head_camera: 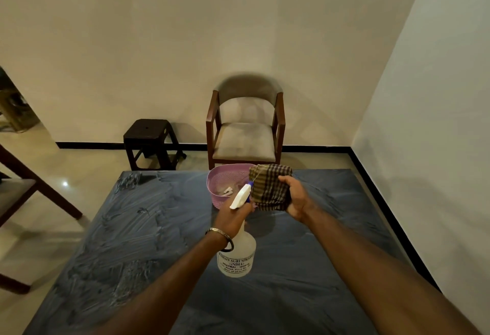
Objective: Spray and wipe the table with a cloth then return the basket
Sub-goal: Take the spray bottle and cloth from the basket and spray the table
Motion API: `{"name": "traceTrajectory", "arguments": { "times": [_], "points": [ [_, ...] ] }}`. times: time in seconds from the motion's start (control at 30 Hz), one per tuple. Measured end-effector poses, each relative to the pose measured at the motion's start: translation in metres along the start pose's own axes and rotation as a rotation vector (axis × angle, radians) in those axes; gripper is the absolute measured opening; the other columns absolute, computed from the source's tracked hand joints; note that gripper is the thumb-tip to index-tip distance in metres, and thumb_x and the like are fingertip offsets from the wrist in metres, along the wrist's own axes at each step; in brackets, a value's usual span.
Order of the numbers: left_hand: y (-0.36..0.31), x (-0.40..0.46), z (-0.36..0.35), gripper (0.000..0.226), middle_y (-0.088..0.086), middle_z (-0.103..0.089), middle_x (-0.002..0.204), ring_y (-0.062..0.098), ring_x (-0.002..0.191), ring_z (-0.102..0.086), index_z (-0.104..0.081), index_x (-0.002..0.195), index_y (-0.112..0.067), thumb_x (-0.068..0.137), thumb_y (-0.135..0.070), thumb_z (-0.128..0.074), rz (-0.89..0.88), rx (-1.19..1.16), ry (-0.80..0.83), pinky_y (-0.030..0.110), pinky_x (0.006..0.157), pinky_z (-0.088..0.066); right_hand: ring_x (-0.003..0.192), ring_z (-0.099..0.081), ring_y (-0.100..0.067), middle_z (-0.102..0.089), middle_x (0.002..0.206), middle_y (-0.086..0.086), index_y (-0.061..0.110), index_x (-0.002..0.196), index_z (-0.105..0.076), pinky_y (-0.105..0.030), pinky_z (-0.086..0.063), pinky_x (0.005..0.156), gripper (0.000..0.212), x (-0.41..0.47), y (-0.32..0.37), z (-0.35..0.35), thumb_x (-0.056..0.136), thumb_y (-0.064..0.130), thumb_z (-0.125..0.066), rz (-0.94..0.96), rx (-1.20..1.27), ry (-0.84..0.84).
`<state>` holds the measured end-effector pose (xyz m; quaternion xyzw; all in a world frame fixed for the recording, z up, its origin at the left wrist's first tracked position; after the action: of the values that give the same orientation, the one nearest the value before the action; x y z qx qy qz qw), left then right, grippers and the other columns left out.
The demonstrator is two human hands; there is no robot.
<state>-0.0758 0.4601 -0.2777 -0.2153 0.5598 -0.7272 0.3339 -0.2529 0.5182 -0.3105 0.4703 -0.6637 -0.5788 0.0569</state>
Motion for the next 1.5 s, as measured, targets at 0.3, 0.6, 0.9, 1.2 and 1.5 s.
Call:
{"name": "traceTrajectory", "arguments": {
  "times": [0.3,0.6,0.9,1.2,1.5],
  "points": [
    [0.011,-0.014,0.011,0.025,0.014,-0.066,0.104,0.021,0.089,-0.062,-0.056,0.117,-0.012,0.092,-0.014,-0.055,0.018,-0.041,0.054,0.021,0.064,-0.052,0.11,-0.066,-0.036,-0.071,0.118,-0.018,0.007,0.126,-0.063,-0.047,-0.057,0.082,0.038,-0.009,-0.006,-0.006,0.1,0.027,-0.044,0.013,0.001,-0.012],
    [0.02,-0.032,0.014,0.015,0.014,-0.064,0.104,0.024,0.094,-0.063,-0.06,0.107,-0.014,0.094,-0.012,-0.052,0.004,-0.054,0.091,0.02,0.064,-0.053,0.109,-0.065,-0.035,-0.069,0.12,-0.018,0.007,0.127,-0.061,-0.045,-0.057,0.078,0.039,-0.014,0.009,-0.012,0.1,0.027,-0.043,0.047,-0.005,-0.006],
    [0.031,-0.038,0.015,0.016,0.009,-0.063,0.097,0.019,0.089,-0.062,-0.058,0.11,-0.014,0.094,-0.014,-0.053,0.036,-0.037,0.124,0.021,0.061,-0.054,0.109,-0.065,-0.035,-0.069,0.12,-0.018,0.006,0.125,-0.062,-0.047,-0.055,0.084,0.037,-0.022,0.011,-0.012,0.1,0.025,-0.043,0.048,0.018,-0.029],
    [0.037,-0.029,0.036,0.016,0.008,-0.064,0.091,0.016,0.082,-0.062,-0.057,0.11,-0.012,0.095,-0.019,-0.054,0.058,-0.066,0.032,0.018,0.056,-0.051,0.108,-0.064,-0.035,-0.07,0.116,-0.017,0.008,0.114,-0.064,-0.05,-0.054,0.089,0.031,-0.026,0.009,-0.007,0.1,0.024,-0.042,0.053,-0.011,-0.015],
    [0.024,-0.025,0.036,0.012,0.007,-0.065,0.09,0.015,0.08,-0.062,-0.057,0.105,-0.016,0.096,-0.023,-0.054,0.009,-0.052,0.077,0.022,0.062,-0.054,0.11,-0.064,-0.035,-0.069,0.118,-0.018,0.01,0.12,-0.062,-0.052,-0.055,0.088,0.034,-0.026,0.005,-0.009,0.101,0.028,-0.041,0.031,-0.129,0.003]
  ]
}}
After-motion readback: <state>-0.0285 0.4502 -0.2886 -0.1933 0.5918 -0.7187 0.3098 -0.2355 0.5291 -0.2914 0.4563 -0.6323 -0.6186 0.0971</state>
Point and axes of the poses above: each hand's wrist, its own x-axis towards the middle knuckle, its own z-axis out of the back of the hand, y = z × x, the point moved 5 cm from there along x, towards the middle knuckle
